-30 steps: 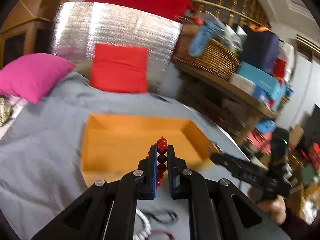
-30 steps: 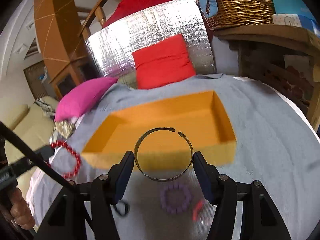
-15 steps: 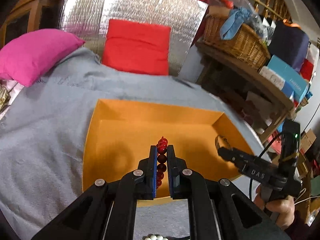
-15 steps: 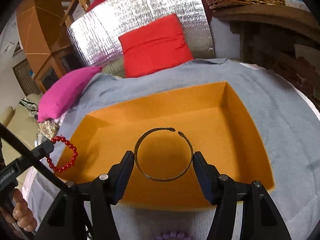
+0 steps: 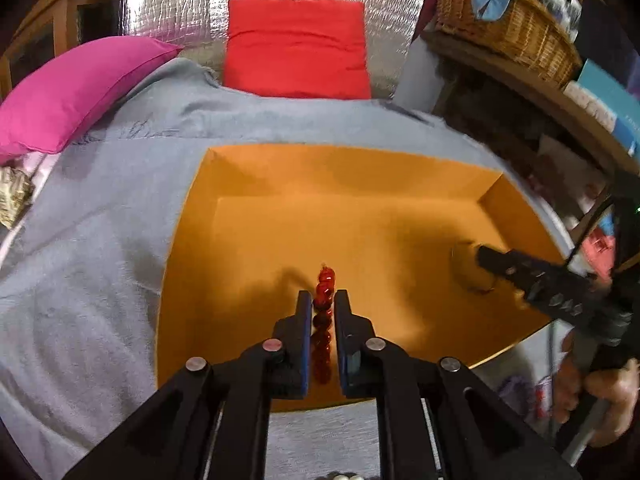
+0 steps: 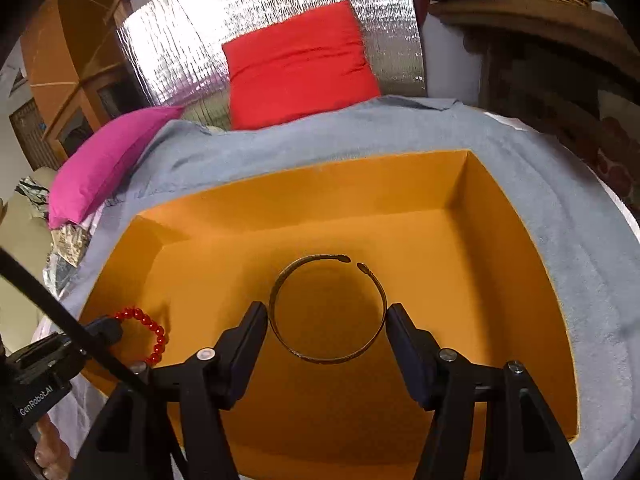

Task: Organize jewelry
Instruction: 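Lower both tools over the orange tray and open them to drop the bracelets, then move both open tools back toward the remaining bracelets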

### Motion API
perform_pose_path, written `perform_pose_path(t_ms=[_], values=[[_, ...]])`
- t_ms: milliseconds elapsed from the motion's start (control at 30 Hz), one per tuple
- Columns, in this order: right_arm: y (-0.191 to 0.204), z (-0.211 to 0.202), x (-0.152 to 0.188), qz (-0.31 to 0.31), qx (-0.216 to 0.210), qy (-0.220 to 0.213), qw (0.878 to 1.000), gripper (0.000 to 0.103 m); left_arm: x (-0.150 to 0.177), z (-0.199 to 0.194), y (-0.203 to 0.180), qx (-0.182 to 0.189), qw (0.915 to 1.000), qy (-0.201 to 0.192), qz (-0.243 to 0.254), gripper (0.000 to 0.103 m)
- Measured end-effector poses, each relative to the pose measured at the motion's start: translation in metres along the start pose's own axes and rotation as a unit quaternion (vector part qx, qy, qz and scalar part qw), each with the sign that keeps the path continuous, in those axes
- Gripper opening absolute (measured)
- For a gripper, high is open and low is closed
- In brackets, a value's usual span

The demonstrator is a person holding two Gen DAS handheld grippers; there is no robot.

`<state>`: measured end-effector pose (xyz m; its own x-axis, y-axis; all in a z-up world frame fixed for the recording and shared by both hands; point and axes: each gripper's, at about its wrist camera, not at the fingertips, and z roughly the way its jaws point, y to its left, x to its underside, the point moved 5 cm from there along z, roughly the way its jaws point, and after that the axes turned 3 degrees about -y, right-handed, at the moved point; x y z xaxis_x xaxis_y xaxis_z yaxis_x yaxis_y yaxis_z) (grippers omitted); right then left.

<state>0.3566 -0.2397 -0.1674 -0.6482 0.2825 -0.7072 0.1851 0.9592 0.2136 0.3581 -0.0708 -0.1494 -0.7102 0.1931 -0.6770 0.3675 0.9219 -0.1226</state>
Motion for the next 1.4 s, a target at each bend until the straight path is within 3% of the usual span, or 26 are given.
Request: perform_pose_path(t_ms=[67,100,133,300,533,700,867,1133,1300,1400], values=[[-0.002,-0.005,-0.001,0.006,-0.001,-0.005,1.000,0.073,0.000,-0.002,-0.001,-0.010,0.9999,0.001,0.007,0.029],[-0.003,-0.007,-0.002,0.006,-0.003,-0.008,1.000,0.074,0.000,-0.005,0.000,-0.019,0.9998,0.000,0.009,0.046],[-0.003,-0.011,-0.002,0.005,-0.003,-0.010,1.000,0.074,-0.001,-0.012,0.000,-0.032,0.9994,-0.009,0.012,0.055],[-0.013,-0.045,-0.006,0.001,0.003,-0.050,0.999,0.074,-0.002,-0.045,-0.005,-0.069,0.9959,-0.048,0.033,0.067],[-0.044,-0.111,0.000,0.029,-0.001,-0.102,0.994,0.074,0.018,-0.084,-0.008,-0.117,0.9889,-0.070,0.058,0.069],[-0.046,-0.134,0.018,0.029,-0.009,-0.089,0.996,0.074,0.042,-0.105,-0.008,-0.152,0.9826,-0.075,0.076,0.075],[-0.043,-0.160,0.045,0.013,-0.012,-0.086,0.996,0.074,0.077,-0.122,0.002,-0.159,0.9837,-0.067,0.051,0.075],[-0.057,-0.190,0.095,0.027,-0.015,-0.055,0.998,0.074,0.122,-0.125,-0.006,-0.145,0.9845,-0.038,0.090,0.075],[-0.076,-0.177,0.098,0.063,-0.027,-0.028,0.997,0.071,0.123,-0.119,0.005,-0.160,0.9803,-0.030,0.112,0.075],[-0.079,-0.159,0.106,0.084,-0.041,0.010,0.996,0.062,0.122,-0.117,0.019,-0.161,0.9813,-0.023,0.102,0.075]])
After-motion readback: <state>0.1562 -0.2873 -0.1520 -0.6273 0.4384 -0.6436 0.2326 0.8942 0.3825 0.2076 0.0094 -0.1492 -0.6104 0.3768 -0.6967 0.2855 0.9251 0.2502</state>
